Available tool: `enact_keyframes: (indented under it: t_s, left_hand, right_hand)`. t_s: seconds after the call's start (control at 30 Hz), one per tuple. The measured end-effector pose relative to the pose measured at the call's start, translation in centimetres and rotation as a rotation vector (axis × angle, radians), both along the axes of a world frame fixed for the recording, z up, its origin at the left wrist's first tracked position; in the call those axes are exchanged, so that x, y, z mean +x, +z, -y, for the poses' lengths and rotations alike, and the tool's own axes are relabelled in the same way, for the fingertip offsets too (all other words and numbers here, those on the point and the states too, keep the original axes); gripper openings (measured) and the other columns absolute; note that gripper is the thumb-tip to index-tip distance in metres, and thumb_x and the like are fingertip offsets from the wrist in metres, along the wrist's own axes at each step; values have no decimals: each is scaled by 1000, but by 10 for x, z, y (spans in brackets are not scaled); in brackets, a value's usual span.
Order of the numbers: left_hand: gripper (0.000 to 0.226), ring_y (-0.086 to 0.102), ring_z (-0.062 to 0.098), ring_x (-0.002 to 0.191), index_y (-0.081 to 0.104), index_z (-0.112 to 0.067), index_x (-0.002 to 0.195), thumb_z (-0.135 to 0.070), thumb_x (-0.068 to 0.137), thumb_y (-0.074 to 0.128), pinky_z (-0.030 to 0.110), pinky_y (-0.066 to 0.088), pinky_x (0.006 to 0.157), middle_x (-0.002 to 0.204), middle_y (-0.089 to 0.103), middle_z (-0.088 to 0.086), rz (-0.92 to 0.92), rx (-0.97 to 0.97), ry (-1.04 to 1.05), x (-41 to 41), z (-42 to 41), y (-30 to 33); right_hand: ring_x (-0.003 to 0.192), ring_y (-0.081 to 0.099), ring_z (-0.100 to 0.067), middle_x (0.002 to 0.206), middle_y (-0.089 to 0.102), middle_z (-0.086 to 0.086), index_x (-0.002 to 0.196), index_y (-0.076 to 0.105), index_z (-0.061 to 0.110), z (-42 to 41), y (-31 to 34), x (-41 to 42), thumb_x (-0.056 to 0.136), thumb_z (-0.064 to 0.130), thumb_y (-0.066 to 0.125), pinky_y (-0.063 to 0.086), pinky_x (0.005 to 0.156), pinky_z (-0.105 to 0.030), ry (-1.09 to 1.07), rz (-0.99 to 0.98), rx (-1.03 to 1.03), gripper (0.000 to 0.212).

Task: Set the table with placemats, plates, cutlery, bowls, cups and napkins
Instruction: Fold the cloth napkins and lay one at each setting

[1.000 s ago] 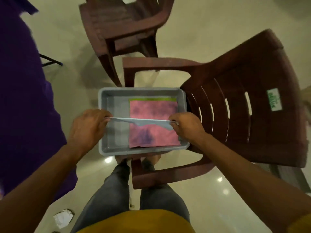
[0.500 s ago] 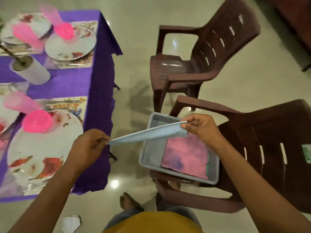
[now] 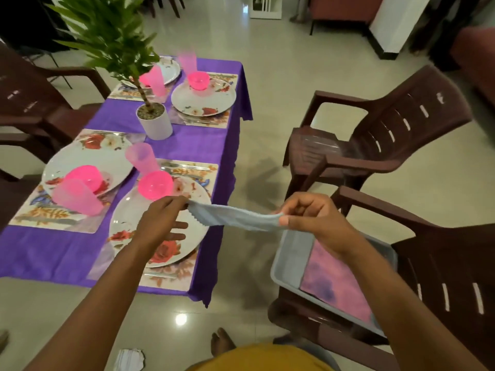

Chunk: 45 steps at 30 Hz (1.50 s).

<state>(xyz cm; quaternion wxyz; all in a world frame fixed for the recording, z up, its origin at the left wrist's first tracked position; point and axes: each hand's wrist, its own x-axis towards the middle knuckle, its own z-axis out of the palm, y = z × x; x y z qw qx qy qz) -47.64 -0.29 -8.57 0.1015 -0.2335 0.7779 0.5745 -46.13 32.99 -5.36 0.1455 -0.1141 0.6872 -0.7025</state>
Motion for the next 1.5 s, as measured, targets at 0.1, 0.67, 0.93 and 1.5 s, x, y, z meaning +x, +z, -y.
enact_keyframes:
  t_s: [0.1, 0.67, 0.93, 1.5]
  left_hand:
    - [42, 73, 27, 101, 64, -22, 129, -48, 96, 69, 45, 66, 77, 126, 67, 1, 19, 75, -46, -6, 11, 13]
    - [123, 61, 25, 111, 12, -45, 156, -19, 69, 95, 24, 63, 68, 142, 38, -5, -50, -370, -740, 6, 90, 5]
    - [119, 61, 20, 113, 13, -52, 155, -12, 75, 91, 36, 65, 83, 147, 34, -18, -108, -195, -831, 25, 94, 36]
    - [130, 66, 21, 108, -4, -50, 160, -10, 77, 88, 44, 64, 83, 147, 39, -14, -63, -195, -603, -27, 94, 37]
  right_hand:
    - [74, 67, -13, 82, 72, -5, 91, 72, 7, 42, 9, 13, 88, -1, 76, 54, 68, -25, 235, 66, 62, 9]
    - [78, 72, -7, 80, 75, 3, 100, 66, -2, 131, 5, -20, 93, 1, 68, 56, 67, -20, 174, 79, 97, 7]
    - [116, 64, -37, 111, 72, -19, 95, 74, 13, 180, 0, -69, 80, 28, 79, 56, 96, -51, 125, -7, 139, 22]
    - [94, 65, -17, 99, 72, 0, 91, 75, 24, 246, -28, -181, 86, 31, 83, 56, 90, -45, 432, 6, 210, 12]
